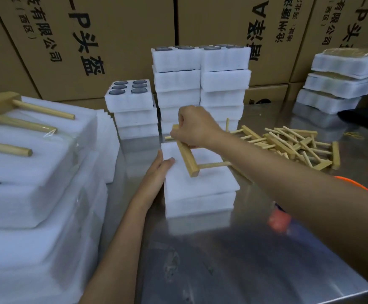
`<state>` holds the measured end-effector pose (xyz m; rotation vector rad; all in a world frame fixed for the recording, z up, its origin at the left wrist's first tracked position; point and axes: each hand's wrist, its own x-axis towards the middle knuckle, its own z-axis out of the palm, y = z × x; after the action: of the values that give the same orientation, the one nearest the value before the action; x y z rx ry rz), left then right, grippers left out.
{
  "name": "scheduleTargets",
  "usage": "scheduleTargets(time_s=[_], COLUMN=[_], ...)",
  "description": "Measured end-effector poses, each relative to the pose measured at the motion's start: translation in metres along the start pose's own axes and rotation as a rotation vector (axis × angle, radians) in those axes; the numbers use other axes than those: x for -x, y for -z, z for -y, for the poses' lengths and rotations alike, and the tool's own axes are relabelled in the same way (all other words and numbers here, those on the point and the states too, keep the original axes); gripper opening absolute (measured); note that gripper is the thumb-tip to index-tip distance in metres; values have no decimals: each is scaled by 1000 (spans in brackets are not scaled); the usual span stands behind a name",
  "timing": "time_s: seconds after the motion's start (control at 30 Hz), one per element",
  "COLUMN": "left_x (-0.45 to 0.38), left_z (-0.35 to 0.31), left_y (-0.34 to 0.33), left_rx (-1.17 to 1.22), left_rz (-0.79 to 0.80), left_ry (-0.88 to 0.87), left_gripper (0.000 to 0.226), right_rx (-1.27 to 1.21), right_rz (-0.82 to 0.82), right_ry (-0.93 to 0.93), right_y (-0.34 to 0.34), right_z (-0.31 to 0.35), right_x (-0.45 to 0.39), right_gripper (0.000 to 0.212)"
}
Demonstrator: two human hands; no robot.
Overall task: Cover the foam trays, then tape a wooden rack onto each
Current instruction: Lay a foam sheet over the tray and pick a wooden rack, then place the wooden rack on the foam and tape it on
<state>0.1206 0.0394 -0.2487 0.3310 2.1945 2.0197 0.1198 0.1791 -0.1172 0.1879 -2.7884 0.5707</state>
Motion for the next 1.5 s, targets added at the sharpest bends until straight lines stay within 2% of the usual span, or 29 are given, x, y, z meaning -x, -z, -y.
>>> scheduleTargets(time_s=[0.1,0.2,0.3,0.37,0.47,0.5,0.57,0.63,0.67,0.8,0.97,1.13,1.27,1.33,1.4,1.5], left_x=[-1,1,-1,-3,-4,-5,-3,1,4,17,35,43,45,46,47,47], left_z=[5,4,5,6,4,2,-2,-6,-7,-10,-12,-7,-5,-6,-7,-8], left_y=[3,4,3,4,2,-2,-12,-23,-27,-31,-34,-33,-33,-31,-29,-28], left_rx=[57,71,59,74,137,160,220,308,359,552,632,524,388,338,286,240], left_rz=[-43,-52,-79,-103,-99,-96,-107,-135,-147,-153,-79,-122,-147,-153,-156,-182], left_ry=[14,1,4,14,56,71,65,64,92,172,152,110,73,63,58,51], left_gripper=[59,41,40,46,59,63,56,41,41,47,46,43,31,35,43,28], right_rx=[-60,-144,-238,-236,-83,-55,-76,-246,-334,-428,-358,-404,-516,-557,-488,-310], right_rz=[60,101,125,40,-192,-180,4,219,273,272,332,356,385,370,342,163], right_ry=[-96,-180,-222,-229,-223,-243,-354,-460,-486,-536,-493,-468,-467,-444,-366,-227], right_y=[-25,-37,-37,-33,-24,-24,-30,-40,-45,-45,-48,-48,-39,-30,-16,11], right_z=[1,0,-3,-9,-33,-42,-59,-66,-67,-63,-68,-73,-79,-80,-81,-92], right_x=[-1,-2,-1,0,5,7,15,24,29,34,47,63,66,70,78,99], right_gripper=[16,32,32,26,26,31,53,69,72,66,75,82,83,79,72,52])
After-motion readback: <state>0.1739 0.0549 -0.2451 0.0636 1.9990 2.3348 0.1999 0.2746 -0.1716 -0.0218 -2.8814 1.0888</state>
